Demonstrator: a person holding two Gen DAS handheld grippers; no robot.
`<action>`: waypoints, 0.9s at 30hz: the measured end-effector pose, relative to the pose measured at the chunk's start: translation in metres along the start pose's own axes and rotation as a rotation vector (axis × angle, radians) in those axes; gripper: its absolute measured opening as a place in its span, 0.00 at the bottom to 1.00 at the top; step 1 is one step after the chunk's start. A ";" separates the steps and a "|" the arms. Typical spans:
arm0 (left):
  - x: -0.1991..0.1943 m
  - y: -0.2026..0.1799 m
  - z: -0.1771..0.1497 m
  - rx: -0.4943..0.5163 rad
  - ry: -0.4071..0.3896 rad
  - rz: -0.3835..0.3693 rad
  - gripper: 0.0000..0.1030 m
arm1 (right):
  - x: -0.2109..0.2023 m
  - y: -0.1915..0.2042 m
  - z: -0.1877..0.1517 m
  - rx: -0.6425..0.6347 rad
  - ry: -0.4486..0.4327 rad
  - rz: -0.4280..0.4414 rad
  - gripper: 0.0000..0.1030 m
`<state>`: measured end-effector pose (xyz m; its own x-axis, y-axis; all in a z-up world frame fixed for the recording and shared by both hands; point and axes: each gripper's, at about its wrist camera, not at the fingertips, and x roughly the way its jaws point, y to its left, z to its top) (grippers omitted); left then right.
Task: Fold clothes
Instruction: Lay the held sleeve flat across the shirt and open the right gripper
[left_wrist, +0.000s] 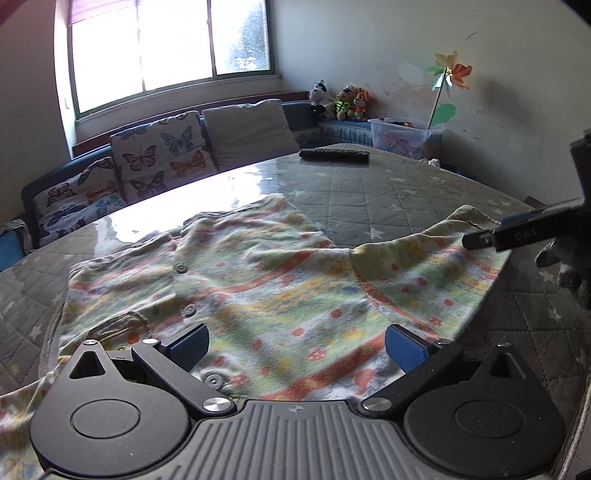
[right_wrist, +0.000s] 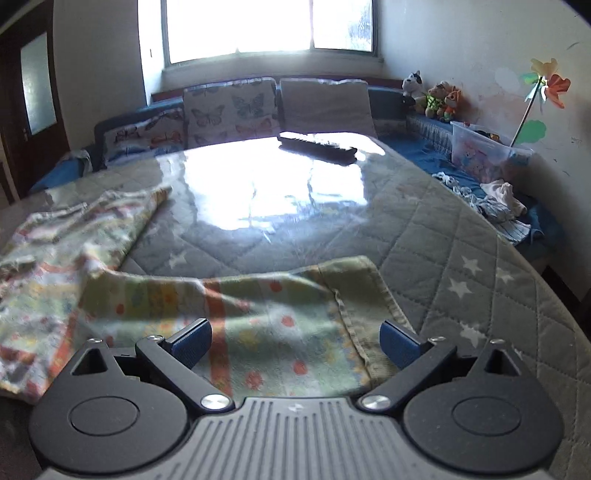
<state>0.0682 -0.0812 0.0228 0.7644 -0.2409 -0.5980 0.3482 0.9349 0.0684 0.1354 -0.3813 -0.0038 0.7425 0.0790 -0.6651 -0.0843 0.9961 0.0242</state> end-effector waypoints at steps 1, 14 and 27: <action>-0.002 0.002 -0.002 0.000 0.001 0.004 1.00 | 0.001 0.000 -0.003 -0.006 0.008 -0.009 0.96; 0.004 0.000 -0.030 0.053 0.095 0.011 1.00 | -0.025 0.088 0.008 -0.217 -0.057 0.176 0.97; -0.017 0.017 -0.013 0.027 0.016 0.031 1.00 | -0.023 0.119 -0.013 -0.388 -0.003 0.186 0.98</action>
<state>0.0537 -0.0577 0.0239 0.7667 -0.2072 -0.6077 0.3388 0.9345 0.1088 0.0996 -0.2653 0.0045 0.6930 0.2567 -0.6737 -0.4601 0.8769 -0.1392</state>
